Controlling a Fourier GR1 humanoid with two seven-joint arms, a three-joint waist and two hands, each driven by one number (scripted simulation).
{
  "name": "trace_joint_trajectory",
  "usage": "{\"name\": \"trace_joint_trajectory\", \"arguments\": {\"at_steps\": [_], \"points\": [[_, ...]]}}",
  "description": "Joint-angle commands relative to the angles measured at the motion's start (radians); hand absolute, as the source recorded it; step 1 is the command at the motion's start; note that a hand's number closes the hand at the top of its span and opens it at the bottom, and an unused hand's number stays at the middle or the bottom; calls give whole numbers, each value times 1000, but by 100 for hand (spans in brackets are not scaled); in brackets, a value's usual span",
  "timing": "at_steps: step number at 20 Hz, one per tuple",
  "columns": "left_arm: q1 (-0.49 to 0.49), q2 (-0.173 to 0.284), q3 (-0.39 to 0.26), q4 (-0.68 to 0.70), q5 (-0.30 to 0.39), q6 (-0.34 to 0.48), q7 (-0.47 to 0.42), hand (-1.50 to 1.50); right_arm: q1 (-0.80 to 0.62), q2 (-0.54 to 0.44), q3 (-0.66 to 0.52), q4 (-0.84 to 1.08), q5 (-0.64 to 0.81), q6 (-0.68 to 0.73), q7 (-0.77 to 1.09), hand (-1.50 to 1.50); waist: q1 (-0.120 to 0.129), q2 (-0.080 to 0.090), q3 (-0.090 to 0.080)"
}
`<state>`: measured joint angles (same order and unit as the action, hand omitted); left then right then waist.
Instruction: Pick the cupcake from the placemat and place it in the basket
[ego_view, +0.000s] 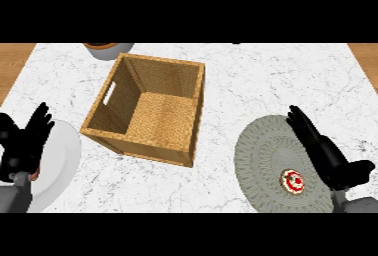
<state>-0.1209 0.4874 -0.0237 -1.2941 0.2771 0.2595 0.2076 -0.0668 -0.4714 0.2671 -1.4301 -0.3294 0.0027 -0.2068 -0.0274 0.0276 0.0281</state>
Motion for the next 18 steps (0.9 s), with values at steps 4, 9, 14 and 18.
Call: {"name": "trace_joint_trajectory", "arguments": {"at_steps": [4,9,14,18], "points": [[-128,60,-60,-91,-117,-65,-152,0,-91,92,19,-53,-4,-43,55,150,23,-30,-28],[-140,33,-132,-179,-145,-104,-221,0,-71,439,83,-120,-148,-165,16,150,25,-33,-27],[-116,52,-122,-202,-146,-136,-237,0,-149,449,229,-197,282,-608,151,-150,27,-36,-31],[-120,37,-135,-212,-178,-94,-218,0,-204,220,200,-169,495,-656,361,-150,-1,-45,-37]]}}
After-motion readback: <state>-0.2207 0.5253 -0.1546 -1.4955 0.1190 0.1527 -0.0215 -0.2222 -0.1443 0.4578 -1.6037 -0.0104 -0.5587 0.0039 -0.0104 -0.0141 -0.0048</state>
